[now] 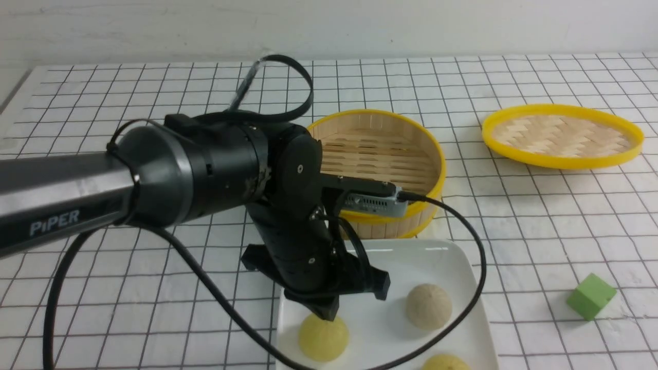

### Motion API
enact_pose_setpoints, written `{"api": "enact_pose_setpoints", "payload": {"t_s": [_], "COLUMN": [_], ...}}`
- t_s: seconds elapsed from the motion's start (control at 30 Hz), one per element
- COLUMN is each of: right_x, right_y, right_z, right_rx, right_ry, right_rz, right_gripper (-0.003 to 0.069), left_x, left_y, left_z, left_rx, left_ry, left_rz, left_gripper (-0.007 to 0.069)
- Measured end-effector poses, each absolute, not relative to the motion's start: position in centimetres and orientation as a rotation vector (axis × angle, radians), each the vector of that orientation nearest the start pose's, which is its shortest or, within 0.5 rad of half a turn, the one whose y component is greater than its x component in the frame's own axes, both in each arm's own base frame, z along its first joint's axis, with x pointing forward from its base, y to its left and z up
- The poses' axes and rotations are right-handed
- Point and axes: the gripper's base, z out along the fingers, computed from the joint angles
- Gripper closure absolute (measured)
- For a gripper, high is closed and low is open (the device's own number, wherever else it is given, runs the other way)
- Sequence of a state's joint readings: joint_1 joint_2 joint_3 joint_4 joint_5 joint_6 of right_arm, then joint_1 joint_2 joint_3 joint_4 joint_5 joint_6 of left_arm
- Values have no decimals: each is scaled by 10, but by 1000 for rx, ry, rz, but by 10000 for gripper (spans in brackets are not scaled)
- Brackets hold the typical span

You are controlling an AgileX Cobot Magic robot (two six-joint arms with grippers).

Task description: Put the steamed buns into the plate on the white-black tablecloth.

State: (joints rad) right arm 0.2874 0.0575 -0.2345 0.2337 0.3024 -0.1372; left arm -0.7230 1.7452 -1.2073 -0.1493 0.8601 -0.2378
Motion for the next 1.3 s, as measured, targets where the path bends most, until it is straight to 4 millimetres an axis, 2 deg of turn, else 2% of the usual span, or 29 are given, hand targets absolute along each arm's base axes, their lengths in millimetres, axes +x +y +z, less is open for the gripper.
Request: {"api": "enact_pose_setpoints", "payload": {"t_s": [0.23,0.43,0.7,0.77,0.87,1.07,1.17,1.2,1.23,1.3], "right_x": [46,48,52,52,52,51,51,51,51,51], "right_y": [20,14,7,5,4,4,4,4,4,4], "right_z": [250,210,179,172,171,171,171,171,171,171], "right_rx": [-229,-252,-156,-142,-134,-132,-132,-132,-132,-132], "right_ry": [1626,1723,1827,1859,1881,1894,1895,1895,1895,1897], "right_rz": [321,172,38,1,-8,-10,-10,-10,-10,-10], "right_gripper": [622,612,601,597,593,582,579,579,578,578], "left_x": [256,250,233,221,208,175,150,148,136,111], "left_y": [-239,-230,-213,-199,-182,-143,-117,-116,-105,-84], "left_z": [223,255,300,324,345,375,376,378,375,355], "left_rx": [570,585,591,606,609,548,498,495,472,401], "left_ry": [2822,2719,2591,2529,2480,2452,2444,2434,2426,2384], "left_rz": [-382,-399,-430,-407,-375,-286,-276,-282,-297,-360], "left_gripper": [622,622,622,620,618,612,612,612,612,612]}}
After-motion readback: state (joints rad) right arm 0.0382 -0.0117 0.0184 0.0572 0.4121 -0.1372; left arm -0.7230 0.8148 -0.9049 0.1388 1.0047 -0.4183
